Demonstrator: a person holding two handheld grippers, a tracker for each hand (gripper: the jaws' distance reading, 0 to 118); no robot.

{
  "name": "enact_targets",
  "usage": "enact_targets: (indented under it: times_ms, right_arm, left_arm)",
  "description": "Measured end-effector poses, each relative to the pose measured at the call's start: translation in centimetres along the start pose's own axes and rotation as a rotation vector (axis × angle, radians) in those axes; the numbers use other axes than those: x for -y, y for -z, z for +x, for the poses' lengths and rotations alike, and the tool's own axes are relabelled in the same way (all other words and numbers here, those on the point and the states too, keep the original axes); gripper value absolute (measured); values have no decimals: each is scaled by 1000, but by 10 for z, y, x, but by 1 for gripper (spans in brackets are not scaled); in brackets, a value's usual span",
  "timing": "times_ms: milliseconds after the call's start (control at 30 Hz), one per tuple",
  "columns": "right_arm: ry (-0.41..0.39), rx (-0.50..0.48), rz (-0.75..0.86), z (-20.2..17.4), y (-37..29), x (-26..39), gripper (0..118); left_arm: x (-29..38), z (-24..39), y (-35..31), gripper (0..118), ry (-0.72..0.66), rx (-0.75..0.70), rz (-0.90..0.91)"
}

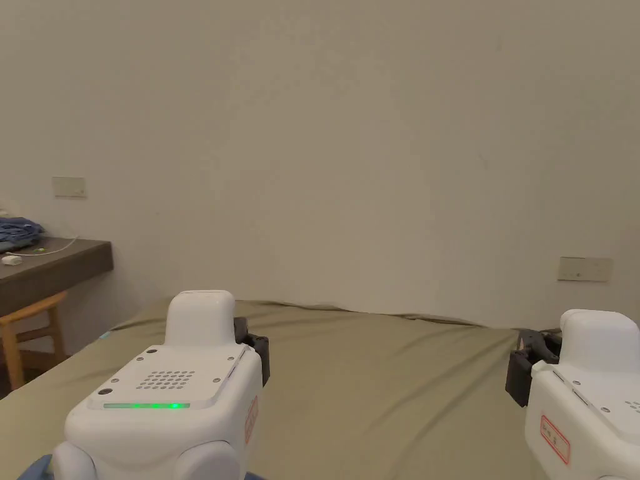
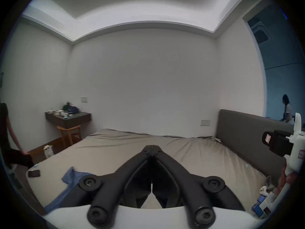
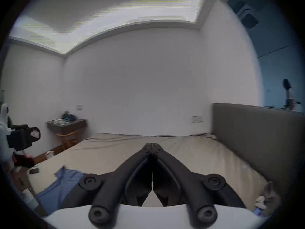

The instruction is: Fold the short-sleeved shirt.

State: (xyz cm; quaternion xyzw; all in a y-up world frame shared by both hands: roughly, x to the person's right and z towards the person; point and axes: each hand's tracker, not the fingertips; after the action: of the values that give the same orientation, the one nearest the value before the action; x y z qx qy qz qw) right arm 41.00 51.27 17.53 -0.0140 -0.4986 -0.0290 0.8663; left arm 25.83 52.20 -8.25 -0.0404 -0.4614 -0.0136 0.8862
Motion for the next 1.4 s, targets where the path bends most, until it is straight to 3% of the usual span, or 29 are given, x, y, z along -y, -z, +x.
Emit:
enact_targets:
  times_ms: [167,233,300,500,600,767,1100,1267,1400]
  right_arm:
    - [-8,-355,-9,-124,14,8,3]
    - [24,-486,-23,-158,11,11,3]
    - [-5,-561,-31,-180,8,13,3]
    - [1,-545,-75,-175,17,29,3]
    - [-28,-499,-84,-165,26,34,3]
    - [-4,-444,-125,-149,43,47,3]
    - [-51,-456,-232,-151,89,82,3]
    - [10,-494,-326,-155,114,103,3]
    - [-19,-465,-365,-152,127,121,3]
  left_arm:
    - [2,-100,-33,0,-18,-276,-38]
    - [5,-128,-43,0,3,-360,-56]
    - [10,-145,-46,0,21,-409,-78]
    - [38,-146,-6,0,-13,-307,-169]
    - [61,-131,38,0,-37,-196,-254]
    - [113,-114,120,0,-80,-55,-422]
    - [231,-116,225,0,-88,-54,-653]
    - [274,-119,264,0,-93,-54,-721]
    - [293,-116,286,0,-71,-50,-753]
